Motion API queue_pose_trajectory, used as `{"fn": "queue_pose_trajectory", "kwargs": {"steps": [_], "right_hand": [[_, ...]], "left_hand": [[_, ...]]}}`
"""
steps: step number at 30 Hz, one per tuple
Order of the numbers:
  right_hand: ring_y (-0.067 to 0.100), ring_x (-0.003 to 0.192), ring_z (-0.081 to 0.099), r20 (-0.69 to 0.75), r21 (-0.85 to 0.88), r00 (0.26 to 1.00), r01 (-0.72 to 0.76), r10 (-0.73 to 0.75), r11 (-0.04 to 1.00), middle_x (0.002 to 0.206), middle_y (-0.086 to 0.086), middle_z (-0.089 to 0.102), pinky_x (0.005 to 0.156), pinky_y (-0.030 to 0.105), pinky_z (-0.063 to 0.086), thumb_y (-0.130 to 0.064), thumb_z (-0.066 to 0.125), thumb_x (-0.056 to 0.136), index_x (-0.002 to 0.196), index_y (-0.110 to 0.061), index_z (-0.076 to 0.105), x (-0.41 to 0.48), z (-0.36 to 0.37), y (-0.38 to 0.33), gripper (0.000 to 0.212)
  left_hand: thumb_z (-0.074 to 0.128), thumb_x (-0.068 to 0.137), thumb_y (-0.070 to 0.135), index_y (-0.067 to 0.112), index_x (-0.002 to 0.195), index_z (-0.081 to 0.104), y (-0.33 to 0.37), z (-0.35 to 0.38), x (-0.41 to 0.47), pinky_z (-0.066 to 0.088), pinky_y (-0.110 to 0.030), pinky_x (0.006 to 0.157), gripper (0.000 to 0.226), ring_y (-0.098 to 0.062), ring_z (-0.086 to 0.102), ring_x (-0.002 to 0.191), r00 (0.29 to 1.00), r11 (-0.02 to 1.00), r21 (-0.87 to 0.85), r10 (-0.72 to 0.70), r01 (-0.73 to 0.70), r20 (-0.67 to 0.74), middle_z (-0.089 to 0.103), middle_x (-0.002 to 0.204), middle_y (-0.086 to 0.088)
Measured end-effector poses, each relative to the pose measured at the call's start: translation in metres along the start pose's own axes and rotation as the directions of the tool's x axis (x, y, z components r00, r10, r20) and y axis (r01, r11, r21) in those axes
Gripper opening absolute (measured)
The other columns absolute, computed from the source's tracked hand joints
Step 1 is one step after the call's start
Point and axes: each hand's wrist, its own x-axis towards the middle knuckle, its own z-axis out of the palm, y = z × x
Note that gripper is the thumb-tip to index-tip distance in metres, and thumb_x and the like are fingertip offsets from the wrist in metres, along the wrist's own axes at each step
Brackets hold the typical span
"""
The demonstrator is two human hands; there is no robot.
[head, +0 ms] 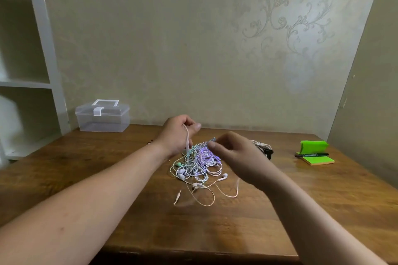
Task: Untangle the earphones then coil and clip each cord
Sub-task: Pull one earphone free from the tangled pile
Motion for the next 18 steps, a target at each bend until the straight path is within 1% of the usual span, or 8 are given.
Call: {"fn": "queue_pose_trajectory", "kwargs": {"steps": [2, 4, 6, 9, 11, 13, 16, 18], "right_hand": [[0.015, 0.091, 0.071, 0.101, 0.193, 0.995, -0.017, -0.002, 0.981, 0.098, 0.002, 0.076, 0.084, 0.037, 0.054, -0.053, 0.071, 0.095, 0.104, -0.022, 0.073, 0.006, 0.017, -0.011, 0.033], [0.030, 0.100, 0.071, 0.191, 0.317, 0.981, -0.084, 0.023, 0.945, 0.105, 0.012, 0.076, 0.088, 0.042, 0.053, -0.051, 0.071, 0.096, 0.104, -0.016, 0.076, 0.011, 0.026, -0.016, 0.037], [0.033, 0.109, 0.070, 0.237, 0.368, 0.970, -0.136, 0.049, 0.920, 0.105, 0.013, 0.078, 0.093, 0.047, 0.054, -0.043, 0.071, 0.098, 0.100, -0.011, 0.077, 0.013, 0.029, -0.012, 0.033], [0.032, 0.099, 0.073, 0.214, 0.402, 0.973, -0.173, 0.091, 0.899, 0.100, 0.015, 0.078, 0.092, 0.044, 0.053, -0.021, 0.068, 0.100, 0.096, -0.005, 0.075, 0.014, 0.028, -0.006, 0.018], [0.030, 0.092, 0.073, 0.210, 0.597, 0.968, -0.239, 0.138, 0.766, 0.096, 0.017, 0.077, 0.091, 0.045, 0.055, -0.011, 0.057, 0.102, 0.099, 0.001, 0.068, 0.014, 0.027, -0.005, 0.017], [0.032, 0.090, 0.075, 0.223, 0.726, 0.958, -0.287, 0.181, 0.625, 0.097, 0.018, 0.075, 0.090, 0.049, 0.058, -0.015, 0.050, 0.105, 0.102, 0.000, 0.063, 0.017, 0.024, -0.006, 0.020], [0.028, 0.084, 0.075, 0.324, 0.577, 0.929, -0.343, 0.178, 0.741, 0.096, 0.014, 0.072, 0.085, 0.046, 0.060, -0.044, 0.058, 0.105, 0.106, -0.010, 0.064, 0.016, 0.027, -0.010, 0.035], [0.023, 0.065, 0.067, 0.394, 0.500, 0.905, -0.357, 0.160, 0.789, 0.081, 0.012, 0.065, 0.070, 0.040, 0.060, -0.044, 0.059, 0.104, 0.107, -0.008, 0.063, 0.015, 0.036, -0.013, 0.036]], "left_hand": [[0.077, 0.091, 0.030, 0.022, 0.080, 0.062, 0.004, 0.007, 0.002, 0.045, -0.029, 0.057, 0.021, -0.012, 0.052, 0.052, 0.993, 0.981, 0.159, 0.120, -0.116, -0.016, 0.059, 0.056, 0.008], [0.079, 0.089, 0.031, 0.025, 0.078, 0.060, 0.012, 0.010, 0.000, 0.044, -0.026, 0.058, 0.023, -0.010, 0.053, 0.057, 0.978, 0.935, 0.306, 0.202, -0.178, -0.049, 0.060, 0.061, 0.009], [0.077, 0.090, 0.030, 0.024, 0.082, 0.059, 0.017, 0.007, -0.002, 0.038, -0.023, 0.053, 0.021, -0.007, 0.051, 0.058, 0.961, 0.893, 0.397, 0.265, -0.212, -0.084, 0.057, 0.062, 0.008], [0.075, 0.092, 0.028, 0.022, 0.085, 0.060, 0.014, -0.002, -0.004, 0.037, -0.027, 0.054, 0.017, -0.009, 0.053, 0.063, 0.953, 0.863, 0.457, 0.288, -0.215, -0.096, 0.057, 0.066, 0.007], [0.072, 0.094, 0.024, 0.020, 0.086, 0.062, 0.004, -0.007, -0.003, 0.042, -0.031, 0.060, 0.014, -0.014, 0.056, 0.066, 0.965, 0.869, 0.454, 0.253, -0.197, -0.067, 0.060, 0.069, 0.005], [0.067, 0.096, 0.022, 0.020, 0.087, 0.063, -0.006, -0.008, -0.003, 0.051, -0.037, 0.067, 0.010, -0.020, 0.059, 0.070, 0.976, 0.876, 0.446, 0.216, -0.183, -0.023, 0.063, 0.072, 0.004], [0.058, 0.093, 0.032, 0.027, 0.094, 0.057, -0.011, -0.003, -0.006, 0.054, -0.043, 0.072, 0.005, -0.023, 0.061, 0.074, 0.977, 0.840, 0.503, 0.205, -0.202, 0.050, 0.061, 0.073, 0.009], [0.058, 0.095, 0.032, 0.029, 0.096, 0.052, -0.008, 0.001, -0.008, 0.052, -0.039, 0.069, 0.007, -0.024, 0.060, 0.073, 0.966, 0.781, 0.573, 0.239, -0.249, 0.094, 0.058, 0.070, 0.013]]}}
